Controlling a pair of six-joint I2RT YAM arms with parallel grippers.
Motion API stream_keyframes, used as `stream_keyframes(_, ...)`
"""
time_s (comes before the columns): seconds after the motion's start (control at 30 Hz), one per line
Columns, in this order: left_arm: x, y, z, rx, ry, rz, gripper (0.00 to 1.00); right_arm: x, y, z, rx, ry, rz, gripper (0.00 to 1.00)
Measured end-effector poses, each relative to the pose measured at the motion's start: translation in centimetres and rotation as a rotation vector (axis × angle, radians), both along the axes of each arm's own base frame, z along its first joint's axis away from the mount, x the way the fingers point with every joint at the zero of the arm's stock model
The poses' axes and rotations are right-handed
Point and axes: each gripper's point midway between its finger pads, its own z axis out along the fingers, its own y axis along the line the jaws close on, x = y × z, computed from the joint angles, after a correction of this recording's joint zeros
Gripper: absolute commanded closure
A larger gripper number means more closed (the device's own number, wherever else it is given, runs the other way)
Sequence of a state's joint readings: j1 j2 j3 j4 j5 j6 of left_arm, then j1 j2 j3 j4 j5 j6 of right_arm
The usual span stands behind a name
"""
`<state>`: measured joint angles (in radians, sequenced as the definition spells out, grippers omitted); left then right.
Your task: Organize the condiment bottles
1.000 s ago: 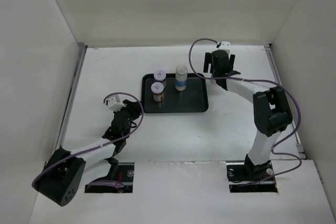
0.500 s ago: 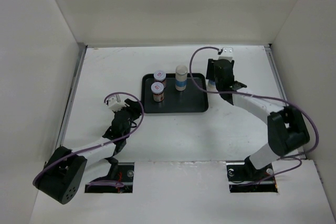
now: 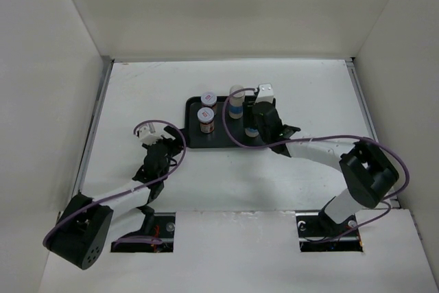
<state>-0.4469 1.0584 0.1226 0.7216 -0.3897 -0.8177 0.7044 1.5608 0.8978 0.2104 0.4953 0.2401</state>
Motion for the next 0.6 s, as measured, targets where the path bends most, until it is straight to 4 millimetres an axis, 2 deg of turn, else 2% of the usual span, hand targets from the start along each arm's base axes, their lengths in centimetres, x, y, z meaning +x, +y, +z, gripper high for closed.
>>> stream_keyframes(0.03, 0.0, 0.0, 0.2, -0.003, -0.007, 0.001, 0.00, -0.1, 0.1, -0.3, -0.003, -0.002, -0.001, 0.23)
stream_keyframes(0.1, 0.0, 0.1, 0.5, -0.007, -0.014, 0.005, 0.00, -0.2, 0.4, -0.1, 0.006, -0.014, -0.004, 0.05)
stream_keyframes(0.13, 0.0, 0.2, 0.5, -0.007, -0.015, 0.008, 0.00, -0.2, 0.6, 0.0, 0.012, -0.017, -0.006, 0.00)
stream_keyframes(0.27, -0.1, 0.8, 0.0, 0.010, 0.009, 0.025, 0.00, -1.0, 0.2, 0.9, 0.029, -0.039, -0.005, 0.00)
stream_keyframes(0.37, -0.4, 1.3, -0.3, 0.024, 0.032, 0.041, 0.00, -2.3, -1.2, 3.4, 0.073, -0.094, -0.022, 0.00)
stream_keyframes(0.47, -0.5, 1.5, -0.1, 0.030, 0.046, 0.046, 0.00, -3.3, -3.6, 7.3, 0.162, -0.185, -0.068, 0.00)
stream_keyframes(0.53, -0.4, 1.7, -0.1, 0.036, 0.058, 0.051, 0.00, -3.4, -6.0, 9.4, 0.233, -0.248, -0.133, 0.00)
stream_keyframes(0.6, -0.3, 1.9, -0.3, 0.051, 0.091, 0.059, 0.00, -3.1, -8.8, 9.9, 0.280, -0.280, -0.215, 0.00)
